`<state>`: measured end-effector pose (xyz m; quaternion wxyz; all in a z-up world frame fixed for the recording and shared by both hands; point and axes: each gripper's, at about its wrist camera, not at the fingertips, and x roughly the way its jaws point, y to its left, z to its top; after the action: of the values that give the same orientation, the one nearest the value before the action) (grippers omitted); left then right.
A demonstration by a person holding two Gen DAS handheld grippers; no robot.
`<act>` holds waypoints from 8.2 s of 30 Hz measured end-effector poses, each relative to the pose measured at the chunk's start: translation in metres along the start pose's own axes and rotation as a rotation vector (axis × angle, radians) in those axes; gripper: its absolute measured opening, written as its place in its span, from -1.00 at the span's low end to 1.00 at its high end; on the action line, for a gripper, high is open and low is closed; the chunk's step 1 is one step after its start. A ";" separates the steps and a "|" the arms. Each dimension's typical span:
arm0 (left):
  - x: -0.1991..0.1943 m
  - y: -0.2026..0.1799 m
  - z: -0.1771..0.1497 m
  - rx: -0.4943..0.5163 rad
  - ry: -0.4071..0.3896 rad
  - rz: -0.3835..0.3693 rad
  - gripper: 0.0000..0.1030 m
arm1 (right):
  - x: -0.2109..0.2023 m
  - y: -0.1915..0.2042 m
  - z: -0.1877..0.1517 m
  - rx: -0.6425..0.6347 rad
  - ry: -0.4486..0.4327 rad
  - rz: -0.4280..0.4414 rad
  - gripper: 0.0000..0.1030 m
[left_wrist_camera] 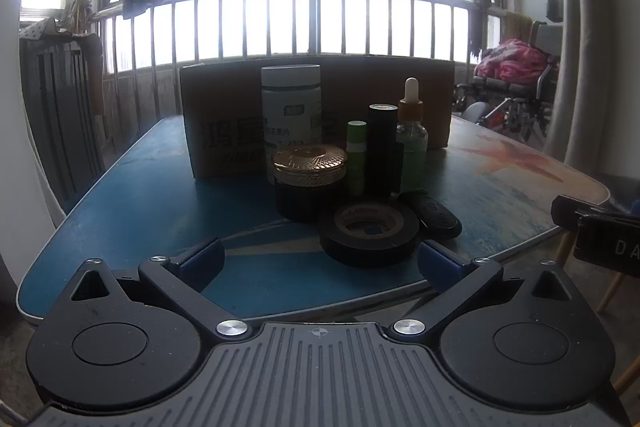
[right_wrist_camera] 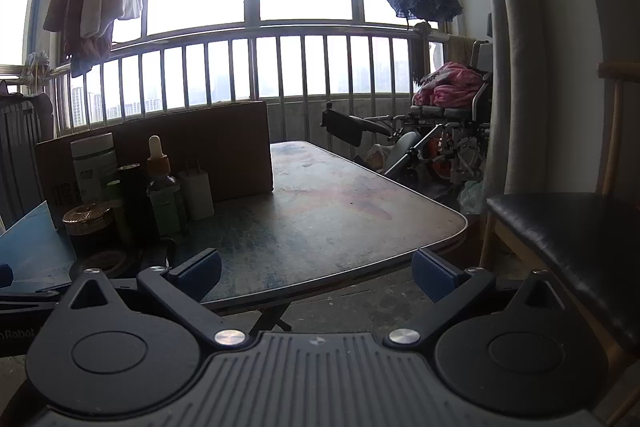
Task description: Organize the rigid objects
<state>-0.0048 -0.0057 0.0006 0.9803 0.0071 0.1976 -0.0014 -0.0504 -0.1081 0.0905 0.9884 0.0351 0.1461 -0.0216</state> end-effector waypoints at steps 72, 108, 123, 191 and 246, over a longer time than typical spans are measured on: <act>0.001 0.000 -0.001 -0.003 0.006 0.000 1.00 | 0.001 0.007 -0.002 -0.051 0.016 0.009 1.00; 0.019 0.012 0.010 0.077 0.017 -0.196 0.56 | 0.030 0.004 0.042 -0.059 0.156 0.349 0.99; 0.029 0.019 0.011 0.128 0.074 -0.325 0.22 | 0.054 0.013 0.042 0.036 0.347 0.570 0.32; 0.285 0.111 0.222 0.677 0.376 -0.322 0.28 | 0.311 0.276 0.164 -0.407 0.699 0.798 -0.61; 0.067 0.161 0.274 0.574 0.117 -0.104 0.13 | 0.182 0.165 0.203 -0.177 0.534 0.785 -0.61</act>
<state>0.1637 0.1515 0.2299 0.9238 0.2739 0.2453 -0.1070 0.1909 0.0353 0.2413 0.8489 0.0078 0.3719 0.3755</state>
